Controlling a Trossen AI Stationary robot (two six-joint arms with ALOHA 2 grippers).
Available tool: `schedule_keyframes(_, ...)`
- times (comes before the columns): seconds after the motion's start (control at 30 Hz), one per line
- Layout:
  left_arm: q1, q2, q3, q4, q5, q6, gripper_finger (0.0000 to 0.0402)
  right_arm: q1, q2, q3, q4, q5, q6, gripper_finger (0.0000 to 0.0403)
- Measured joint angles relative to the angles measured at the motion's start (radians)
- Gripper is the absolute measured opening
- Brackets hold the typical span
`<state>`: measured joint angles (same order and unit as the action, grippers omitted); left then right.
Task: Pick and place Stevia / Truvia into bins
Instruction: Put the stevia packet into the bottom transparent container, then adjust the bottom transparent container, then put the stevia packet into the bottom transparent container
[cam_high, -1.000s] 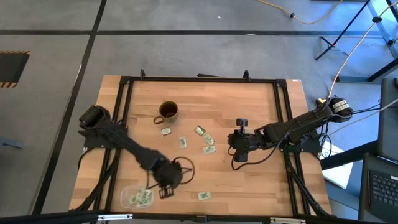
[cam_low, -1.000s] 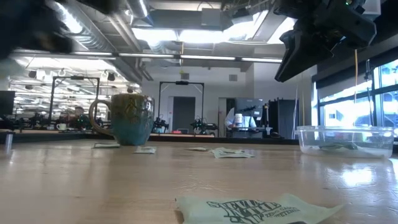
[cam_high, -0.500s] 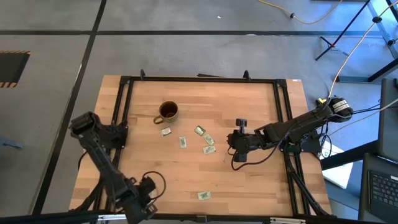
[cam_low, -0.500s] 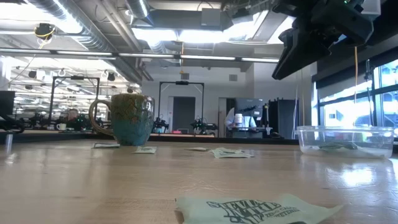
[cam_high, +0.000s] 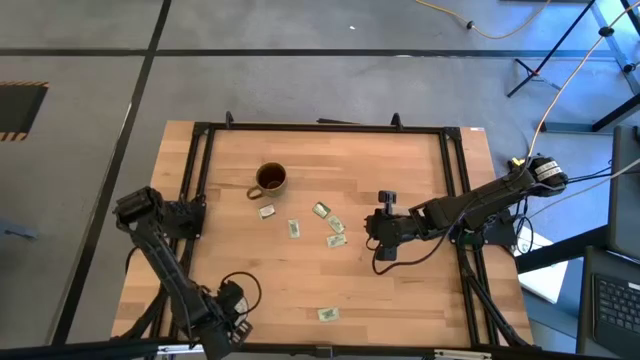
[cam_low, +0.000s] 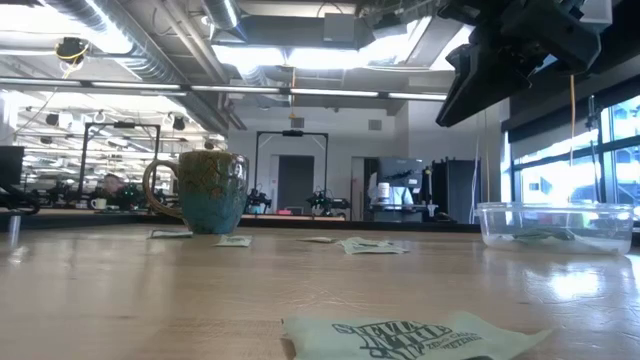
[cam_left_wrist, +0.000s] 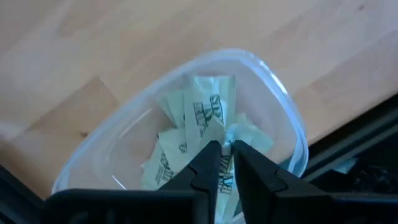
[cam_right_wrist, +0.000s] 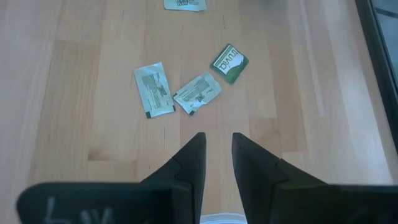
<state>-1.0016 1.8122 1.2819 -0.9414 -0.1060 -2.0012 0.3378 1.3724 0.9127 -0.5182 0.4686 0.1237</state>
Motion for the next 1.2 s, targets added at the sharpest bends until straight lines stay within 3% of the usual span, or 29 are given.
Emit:
schedule_keyframes(0.33, 0.056, 0.000, 0.000, -0.006, 0.031, 0.153, 0.0099, 0.000, 0.000, 0.000, 0.000, 0.000, -0.013, 0.0082)
schedule_keyframes(0.77, 0.337, -0.001, 0.000, -0.006, 0.026, 0.730, 0.0103, 0.000, 0.000, 0.000, -0.001, 0.000, -0.024, 0.0082)
schedule_keyframes(0.93, 0.390, -0.024, 0.015, -0.017, 0.071, 0.845, 0.0096, 0.000, 0.000, 0.000, -0.002, 0.000, -0.024, 0.0082)
schedule_keyframes(1.07, 0.389, -0.080, 0.032, -0.018, 0.013, 0.889, 0.0090, 0.000, 0.000, 0.000, -0.003, 0.000, -0.024, 0.0082)
schedule_keyframes(1.2, 0.402, -0.159, 0.034, -0.029, -0.125, 0.943, 0.0087, 0.000, 0.000, 0.000, -0.002, 0.000, -0.025, 0.0082)
